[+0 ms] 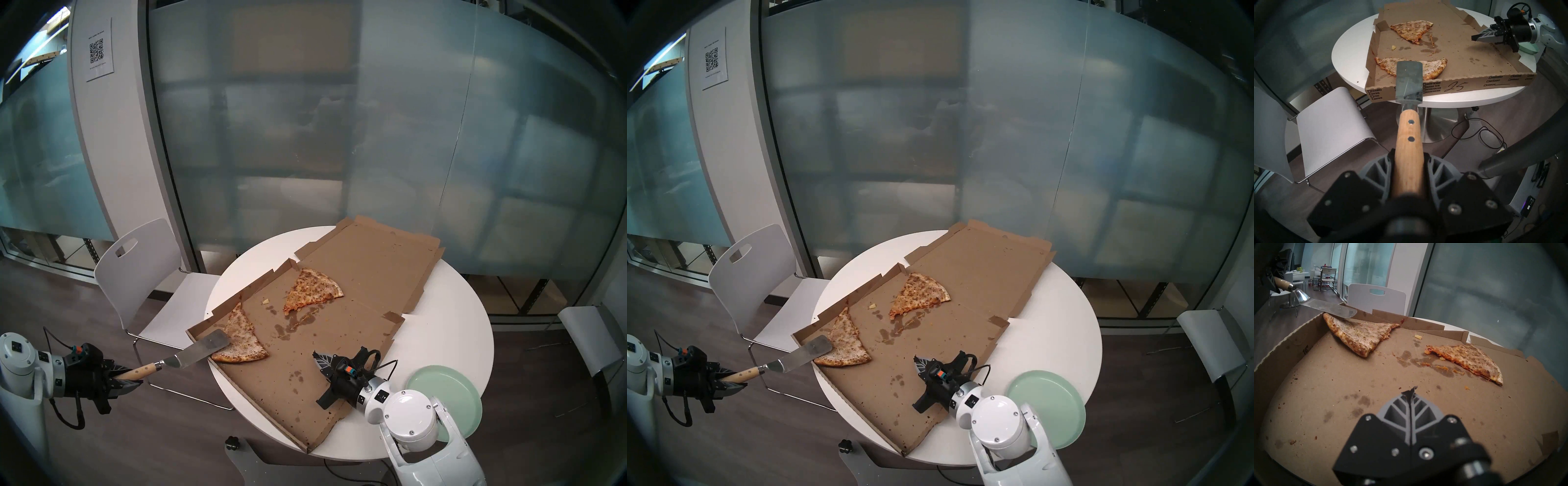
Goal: Put pizza slice onto the plate
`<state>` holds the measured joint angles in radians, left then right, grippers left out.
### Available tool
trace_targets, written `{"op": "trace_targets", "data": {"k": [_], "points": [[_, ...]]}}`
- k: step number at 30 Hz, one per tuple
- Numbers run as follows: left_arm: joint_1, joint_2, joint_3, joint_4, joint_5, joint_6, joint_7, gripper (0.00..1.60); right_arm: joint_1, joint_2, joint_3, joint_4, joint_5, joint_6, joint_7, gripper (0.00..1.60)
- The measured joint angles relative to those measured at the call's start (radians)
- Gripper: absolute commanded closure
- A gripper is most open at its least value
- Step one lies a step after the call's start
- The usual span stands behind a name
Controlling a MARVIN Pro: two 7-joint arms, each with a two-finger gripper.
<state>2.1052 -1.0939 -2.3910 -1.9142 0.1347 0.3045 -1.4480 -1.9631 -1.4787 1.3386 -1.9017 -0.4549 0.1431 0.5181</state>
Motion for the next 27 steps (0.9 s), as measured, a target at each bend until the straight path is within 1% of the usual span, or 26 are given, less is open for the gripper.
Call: {"op": "trace_targets", "data": {"k": [8,15,18,21,27], "points": [[-0.048,0.082,-0.061,-0.005,-0.023,0.040,-0.034,1.60,0.000,0.000,-0.005,0.002,0.004,-0.001,0.001,1.60],[-0.096,0.149,-0.068,0.054,-0.039,0.076,-0.018,1.60,-0.001,0.001,-0.007,0.002,0.007,-0.002,0.002,1.60],[-0.115,0.181,-0.049,0.089,-0.050,0.090,-0.004,1.60,-0.001,0.001,-0.009,0.002,0.008,-0.002,0.002,1.60],[-0.121,0.216,-0.016,0.123,-0.070,0.098,0.006,1.60,-0.002,0.001,-0.009,0.003,0.009,-0.002,0.002,1.60],[-0.125,0.276,0.046,0.182,-0.110,0.095,0.010,1.60,-0.001,0.001,-0.009,0.008,0.009,-0.002,0.001,1.60]]}}
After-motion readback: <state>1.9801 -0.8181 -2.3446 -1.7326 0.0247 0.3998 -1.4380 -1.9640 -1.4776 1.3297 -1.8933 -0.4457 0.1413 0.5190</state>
